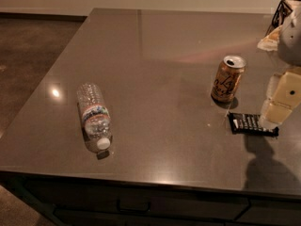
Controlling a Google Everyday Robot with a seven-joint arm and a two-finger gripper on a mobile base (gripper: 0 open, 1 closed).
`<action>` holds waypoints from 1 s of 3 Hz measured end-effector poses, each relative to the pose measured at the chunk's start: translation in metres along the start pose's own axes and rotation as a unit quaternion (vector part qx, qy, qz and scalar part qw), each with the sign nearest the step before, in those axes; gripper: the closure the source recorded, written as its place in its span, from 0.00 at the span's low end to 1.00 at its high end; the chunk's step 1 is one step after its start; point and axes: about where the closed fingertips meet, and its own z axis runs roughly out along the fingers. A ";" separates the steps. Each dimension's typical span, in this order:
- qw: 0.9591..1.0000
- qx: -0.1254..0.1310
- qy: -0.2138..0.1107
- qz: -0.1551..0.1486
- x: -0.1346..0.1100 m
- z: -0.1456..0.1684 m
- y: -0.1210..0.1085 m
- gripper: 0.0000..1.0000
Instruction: Pick water bottle
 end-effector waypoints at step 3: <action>0.999 -0.018 -0.026 0.015 -0.043 -0.012 0.003 0.00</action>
Offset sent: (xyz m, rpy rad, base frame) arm 0.0034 0.0296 0.0173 0.0779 0.0522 -0.0049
